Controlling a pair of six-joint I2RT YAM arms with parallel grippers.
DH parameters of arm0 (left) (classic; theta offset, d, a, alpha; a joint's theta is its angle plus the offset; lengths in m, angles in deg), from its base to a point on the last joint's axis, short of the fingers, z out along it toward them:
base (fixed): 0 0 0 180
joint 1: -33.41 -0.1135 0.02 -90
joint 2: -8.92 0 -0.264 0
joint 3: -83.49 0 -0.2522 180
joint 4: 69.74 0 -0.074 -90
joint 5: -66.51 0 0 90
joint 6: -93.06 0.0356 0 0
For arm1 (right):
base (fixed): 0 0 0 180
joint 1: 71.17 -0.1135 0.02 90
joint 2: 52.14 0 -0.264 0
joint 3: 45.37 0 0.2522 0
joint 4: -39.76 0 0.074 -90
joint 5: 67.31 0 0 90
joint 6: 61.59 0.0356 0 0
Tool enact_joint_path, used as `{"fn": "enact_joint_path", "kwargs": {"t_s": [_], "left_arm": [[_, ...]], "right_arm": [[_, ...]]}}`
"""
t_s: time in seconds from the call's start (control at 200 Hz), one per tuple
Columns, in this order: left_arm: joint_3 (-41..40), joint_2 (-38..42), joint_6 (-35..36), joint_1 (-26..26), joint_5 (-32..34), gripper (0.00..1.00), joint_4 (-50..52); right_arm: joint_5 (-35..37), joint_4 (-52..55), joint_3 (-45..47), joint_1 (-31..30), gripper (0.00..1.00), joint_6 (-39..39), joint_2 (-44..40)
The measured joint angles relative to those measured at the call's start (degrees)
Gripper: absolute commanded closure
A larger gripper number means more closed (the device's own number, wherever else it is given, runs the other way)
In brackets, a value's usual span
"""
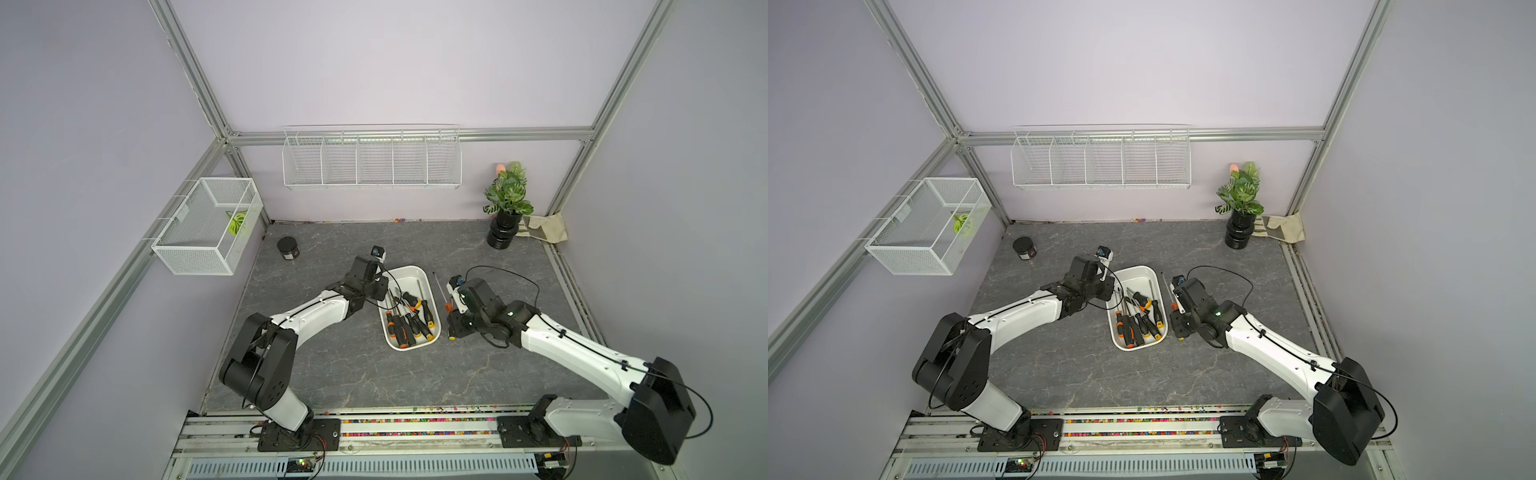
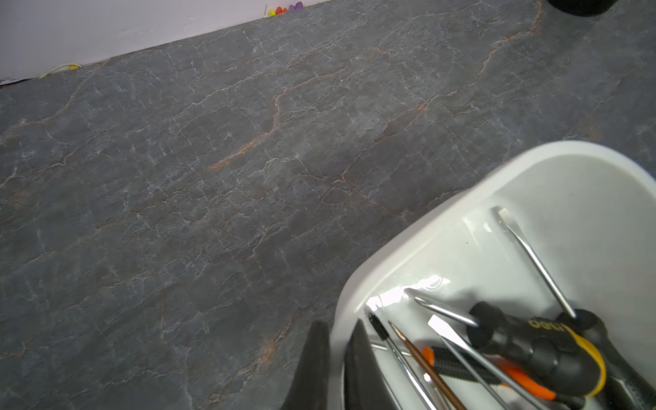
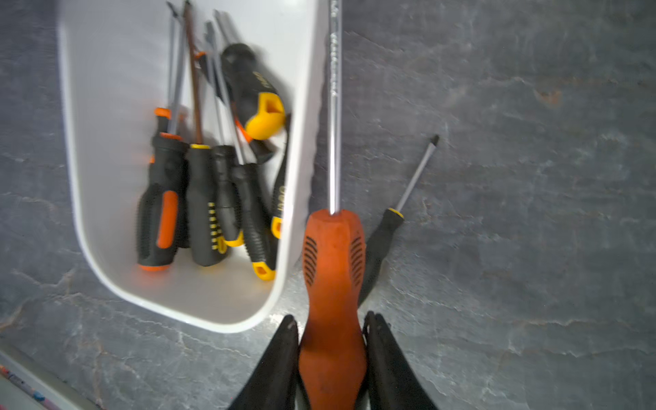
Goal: Take out the screwdriver from the storage box
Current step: Pick up the screwdriver from the storage box, then place the screwdriver at the center of the board.
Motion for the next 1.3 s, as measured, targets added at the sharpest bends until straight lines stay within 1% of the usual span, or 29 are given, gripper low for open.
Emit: {"fn": "enact_joint_path", "kwargs": {"t_s": [0.19,0.38,0.695,0.995,1.3], "left_arm": [[-0.04,0.00,-0.02,0.00,0.00,1.00,-0.04],[-0.04,-0.02,-0.02,0.00,0.00,1.00,-0.04],[-0.35,0.00,-0.02,0.00,0.46,1.00,-0.28],[-0.37,0.00,0.00,0.00,0.46,1.00,-0.31],[-0.37,-0.02,0.02,0.00,0.46,1.00,-0.35]], "right_arm": [[-0.57,-1.90,5.92,4.96,1.00,3.74,-1.57],[-3.32,-6.45,8.72,8.52,1.00,6.60,0.11],[-5.68,-12.02,8.92,9.27,1.00,8.90,5.99],[-5.44,-13.94,9.33,10.40,1.00,10.45,6.51],[-6.32,-17.00,10.73,11.50,1.00,12.33,10.38]]}}
